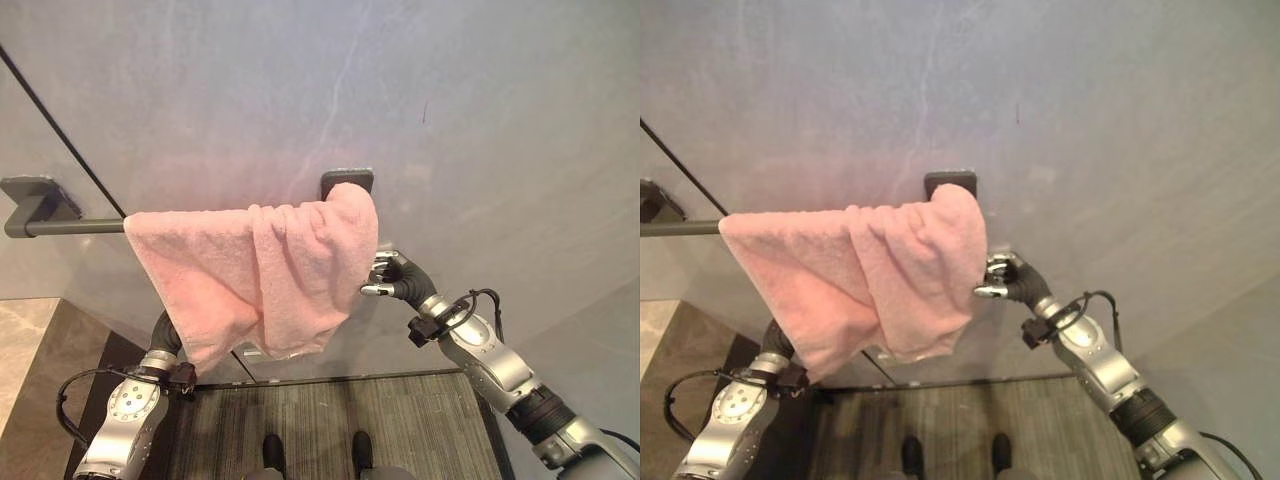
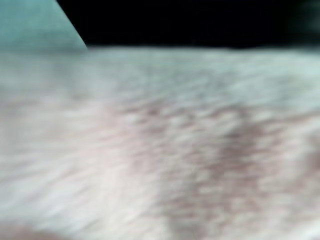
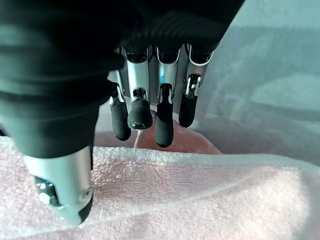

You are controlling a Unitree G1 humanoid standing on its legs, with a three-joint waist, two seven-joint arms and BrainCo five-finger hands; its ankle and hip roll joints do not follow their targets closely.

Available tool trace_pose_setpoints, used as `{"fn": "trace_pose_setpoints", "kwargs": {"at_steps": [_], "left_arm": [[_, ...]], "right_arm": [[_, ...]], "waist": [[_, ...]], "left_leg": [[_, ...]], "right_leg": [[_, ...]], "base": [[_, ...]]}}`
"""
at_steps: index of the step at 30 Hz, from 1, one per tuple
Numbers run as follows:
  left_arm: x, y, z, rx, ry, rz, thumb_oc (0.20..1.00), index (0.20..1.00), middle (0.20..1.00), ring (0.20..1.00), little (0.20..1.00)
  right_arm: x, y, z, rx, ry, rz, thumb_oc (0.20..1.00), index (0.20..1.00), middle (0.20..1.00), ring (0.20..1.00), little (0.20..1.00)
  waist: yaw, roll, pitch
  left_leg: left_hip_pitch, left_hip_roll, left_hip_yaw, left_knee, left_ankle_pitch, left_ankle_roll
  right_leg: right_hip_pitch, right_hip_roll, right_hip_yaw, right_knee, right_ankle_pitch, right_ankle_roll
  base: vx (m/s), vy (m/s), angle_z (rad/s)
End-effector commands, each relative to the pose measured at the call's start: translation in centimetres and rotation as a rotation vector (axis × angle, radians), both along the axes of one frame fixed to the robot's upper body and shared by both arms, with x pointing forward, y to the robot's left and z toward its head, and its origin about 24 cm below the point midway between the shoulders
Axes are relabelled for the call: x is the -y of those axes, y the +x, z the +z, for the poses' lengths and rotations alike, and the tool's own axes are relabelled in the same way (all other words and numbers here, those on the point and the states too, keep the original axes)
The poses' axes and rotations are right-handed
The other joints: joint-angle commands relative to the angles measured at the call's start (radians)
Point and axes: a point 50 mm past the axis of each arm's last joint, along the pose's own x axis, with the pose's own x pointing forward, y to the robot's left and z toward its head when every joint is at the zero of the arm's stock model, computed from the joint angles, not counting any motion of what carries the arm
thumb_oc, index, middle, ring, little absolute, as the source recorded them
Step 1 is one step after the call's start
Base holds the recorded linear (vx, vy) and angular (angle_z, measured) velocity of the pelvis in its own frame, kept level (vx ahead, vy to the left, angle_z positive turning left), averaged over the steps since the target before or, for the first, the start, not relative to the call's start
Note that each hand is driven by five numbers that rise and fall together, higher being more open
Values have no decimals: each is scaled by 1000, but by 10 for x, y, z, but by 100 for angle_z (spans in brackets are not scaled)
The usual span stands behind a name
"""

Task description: Put brush and paste in cup on sink, flatten towel.

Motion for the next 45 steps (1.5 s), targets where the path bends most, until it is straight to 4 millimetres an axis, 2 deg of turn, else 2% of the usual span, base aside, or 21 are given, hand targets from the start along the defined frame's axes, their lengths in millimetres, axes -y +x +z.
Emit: {"fn": "trace_pose_setpoints", "kwargs": {"at_steps": [1, 8, 9, 10, 11, 12, 18, 19, 29, 35, 45], "left_arm": [[21, 28, 53, 231, -42, -175, 1000, 1000, 1000, 1000, 1000], [42, 41, 53, 232, -38, -234, 1000, 1000, 1000, 1000, 1000], [47, 44, 53, 230, -21, -244, 1000, 1000, 1000, 1000, 1000], [47, 44, 53, 230, -21, -244, 457, 457, 457, 457, 457], [49, 46, 52, 228, -14, -243, 200, 200, 200, 200, 200], [50, 47, 50, 221, -16, -241, 200, 200, 200, 200, 200], [39, 42, 42, 194, -23, -178, 200, 200, 200, 200, 200], [32, 39, 39, 184, -30, -140, 200, 200, 200, 200, 200], [4, 31, 36, 194, -70, 30, 200, 200, 200, 200, 200], [-11, 30, 46, 239, -76, 108, 200, 200, 200, 200, 200], [-22, 30, 59, 297, -118, 161, 200, 200, 200, 200, 200]], "right_arm": [[-2, 47, 69, 220, 67, -89, 1000, 1000, 1000, 1000, 1000], [-25, 48, 70, 208, 93, -20, 1000, 1000, 1000, 1000, 1000], [-32, 47, 70, 201, 109, 0, 944, 944, 944, 944, 944], [-32, 47, 70, 201, 109, 0, 843, 843, 843, 843, 843], [-36, 46, 70, 198, 118, 13, 325, 325, 325, 325, 325], [-39, 45, 71, 197, 127, 27, 200, 200, 200, 200, 200], [-47, 39, 79, 234, 163, 59, 200, 200, 200, 200, 200], [-49, 36, 83, 255, 178, 74, 200, 200, 200, 200, 200], [-54, 24, 104, 379, 163, 106, 200, 200, 200, 200, 200], [-67, 10, 114, 419, 157, 215, 200, 200, 200, 200, 200], [-97, 8, 123, 437, 141, 298, 200, 200, 200, 200, 200]], "waist": [[35, -44, -51], [25, -49, -48], [21, -52, -48], [21, -52, -48], [20, -54, -48], [19, -55, -49], [27, -58, -50], [31, -59, -49], [52, -75, -36], [75, -102, -33], [113, -128, -25]], "left_leg": [[67, 48, -12, 9, -26, -71], [69, 49, -6, 9, -26, -71], [69, 50, -6, 9, -26, -70], [69, 50, -6, 9, -26, -70], [70, 50, -8, 9, -26, -70], [70, 50, -9, 9, -27, -69], [74, 49, -14, 9, -29, -66], [76, 48, -16, 9, -30, -64], [71, 33, -32, 9, -36, -50], [57, 3, -53, 9, -44, -33], [44, -14, -78, 9, -48, -22]], "right_leg": [[37, -183, -8, 6, 49, 152], [32, -180, 1, 6, 50, 150], [35, -179, -1, 6, 48, 148], [35, -179, -1, 6, 48, 148], [38, -180, -2, 6, 47, 147], [39, -180, -3, 6, 46, 146], [48, -180, -9, 6, 43, 145], [52, -180, -13, 6, 43, 146], [62, -195, -26, 6, 46, 151], [56, -220, -32, 21, 65, 160], [52, -235, -45, 42, 75, 160]], "base": [[0, 0, 0], [1, 1, -1], [0, 0, 0], [11, -3, 5], [0, 0, 0], [21, 1, -6], [10, 4, -2], [0, 0, 0], [3, 18, -1], [-7, 49, 2], [0, 24, 10]]}}
